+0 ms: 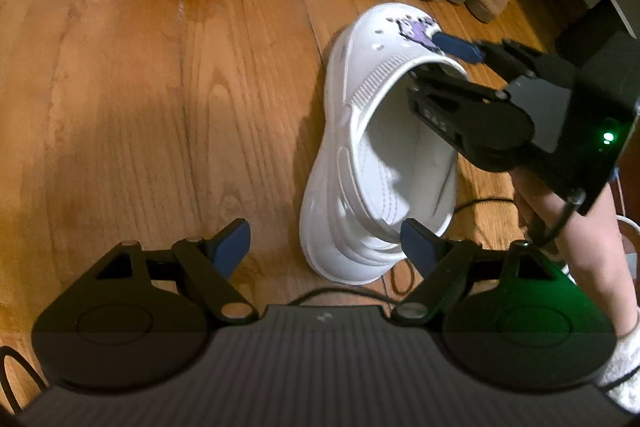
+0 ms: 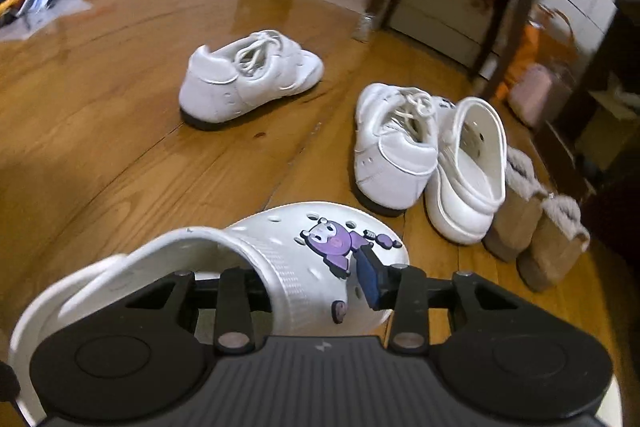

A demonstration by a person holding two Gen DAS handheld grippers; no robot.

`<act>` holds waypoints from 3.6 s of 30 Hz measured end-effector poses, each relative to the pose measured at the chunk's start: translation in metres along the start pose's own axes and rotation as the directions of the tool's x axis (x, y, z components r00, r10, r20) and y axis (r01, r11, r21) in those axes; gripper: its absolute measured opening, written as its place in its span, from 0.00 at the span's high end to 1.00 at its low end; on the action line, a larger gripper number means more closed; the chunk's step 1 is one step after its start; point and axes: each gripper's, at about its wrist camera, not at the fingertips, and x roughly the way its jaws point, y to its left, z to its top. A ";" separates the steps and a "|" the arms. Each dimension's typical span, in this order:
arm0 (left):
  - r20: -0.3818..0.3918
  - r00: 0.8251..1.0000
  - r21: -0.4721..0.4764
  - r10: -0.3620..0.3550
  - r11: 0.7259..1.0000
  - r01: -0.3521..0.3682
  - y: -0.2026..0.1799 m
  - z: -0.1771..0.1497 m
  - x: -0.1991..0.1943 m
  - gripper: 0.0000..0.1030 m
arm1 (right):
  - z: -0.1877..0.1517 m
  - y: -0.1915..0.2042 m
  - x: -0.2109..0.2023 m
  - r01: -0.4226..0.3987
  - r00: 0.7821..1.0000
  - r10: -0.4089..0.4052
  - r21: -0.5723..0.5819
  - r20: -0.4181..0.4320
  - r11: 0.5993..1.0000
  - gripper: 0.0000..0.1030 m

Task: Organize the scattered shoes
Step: 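Grasp the Croc with the right gripper while the left gripper opens and releases it, then lower the Croc to the floor with the right gripper and open, then regrasp the Croc by its heel with the right gripper and lift it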

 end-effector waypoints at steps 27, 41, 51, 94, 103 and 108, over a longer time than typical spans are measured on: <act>0.143 0.990 0.181 -0.016 0.983 -0.010 -0.031 0.005 -0.050 0.18 | -0.030 -0.092 -0.034 -0.133 0.981 0.195 0.740 0.003 0.660 0.64; 0.243 0.966 0.098 -0.088 0.993 0.065 -0.014 0.005 -0.078 0.18 | -0.057 -0.094 -0.042 -0.146 0.960 0.280 0.908 0.033 0.393 0.60; 0.202 0.979 0.051 -0.007 0.999 -0.003 -0.008 0.005 -0.065 0.17 | -0.080 -0.077 -0.025 -0.192 0.897 0.422 0.976 0.134 0.098 0.58; -0.066 0.982 -0.240 -0.179 0.958 0.159 0.050 0.010 0.011 0.17 | 0.055 0.038 0.029 -0.542 0.829 0.473 -0.641 -0.299 0.544 0.08; -0.088 0.987 -0.187 -0.138 0.975 0.120 0.041 0.011 0.020 0.16 | 0.035 0.022 0.034 -0.507 0.856 0.492 -0.432 -0.156 0.746 0.07; -0.085 0.989 -0.139 -0.118 0.985 0.105 0.031 0.012 0.020 0.15 | 0.009 0.003 0.010 -0.367 0.930 0.350 -0.239 -0.113 0.899 0.10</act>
